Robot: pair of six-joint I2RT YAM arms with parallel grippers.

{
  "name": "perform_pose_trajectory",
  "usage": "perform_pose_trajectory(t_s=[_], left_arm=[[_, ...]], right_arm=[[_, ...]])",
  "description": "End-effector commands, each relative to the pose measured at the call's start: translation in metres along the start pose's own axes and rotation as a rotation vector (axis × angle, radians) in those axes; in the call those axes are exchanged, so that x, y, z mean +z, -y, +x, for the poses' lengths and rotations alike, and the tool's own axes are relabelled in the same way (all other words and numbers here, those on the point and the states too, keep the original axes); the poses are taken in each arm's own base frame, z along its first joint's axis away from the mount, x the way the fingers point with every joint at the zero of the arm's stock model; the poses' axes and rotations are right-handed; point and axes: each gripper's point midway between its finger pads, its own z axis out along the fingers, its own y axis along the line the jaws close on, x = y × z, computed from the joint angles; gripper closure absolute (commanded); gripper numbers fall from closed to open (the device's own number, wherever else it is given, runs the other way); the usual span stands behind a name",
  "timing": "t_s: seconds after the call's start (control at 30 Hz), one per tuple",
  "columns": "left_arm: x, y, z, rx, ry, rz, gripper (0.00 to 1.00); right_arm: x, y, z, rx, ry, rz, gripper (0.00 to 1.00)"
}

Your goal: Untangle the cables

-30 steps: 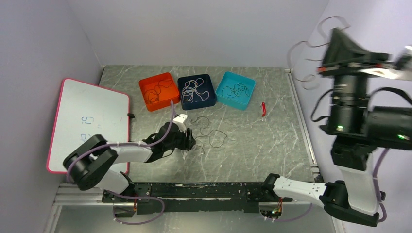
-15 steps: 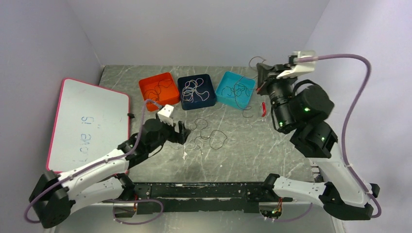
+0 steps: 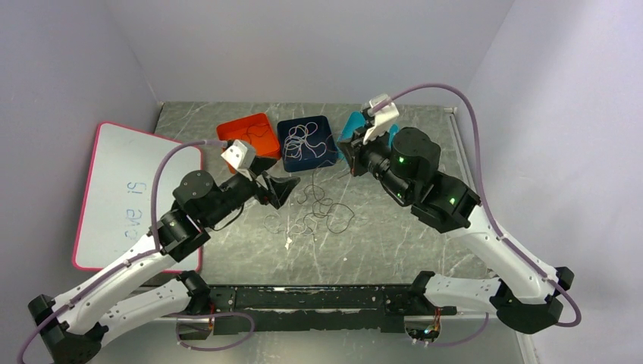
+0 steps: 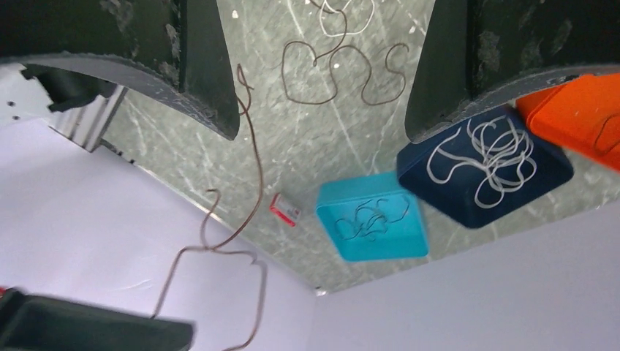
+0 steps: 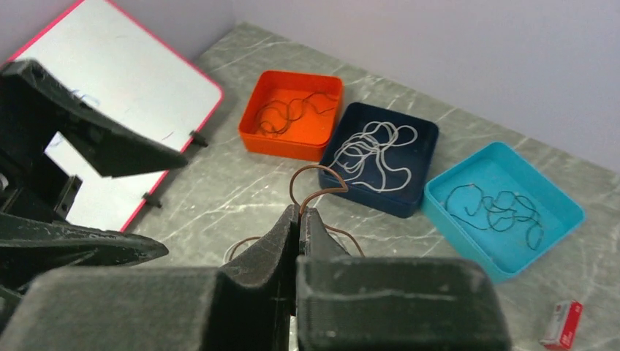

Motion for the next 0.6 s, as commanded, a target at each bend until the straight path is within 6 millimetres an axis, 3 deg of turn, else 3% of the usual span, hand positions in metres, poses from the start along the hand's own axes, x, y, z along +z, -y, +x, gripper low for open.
perform_pose_trajectory(t_s=[0.0,0.3,0.57], left_arm=[[-0.006,0.031,-0.026,0.027,0.047,0.157,0.12],[0.0,0.055,-0.028,0.059,0.045,0.297,0.14],[0.009,0.063,-0.027,0.088,0.029,0.345,0.14]], right_arm=[[-0.001,-0.023,0.0,0.002,0.001,-0.126,1.0],[-0.005,-0.057,0.003,-0.04,-0.02,-0.326,1.0],[-0.002,-0.07,0.007,-0.033,-0.042,-0.392,1.0]])
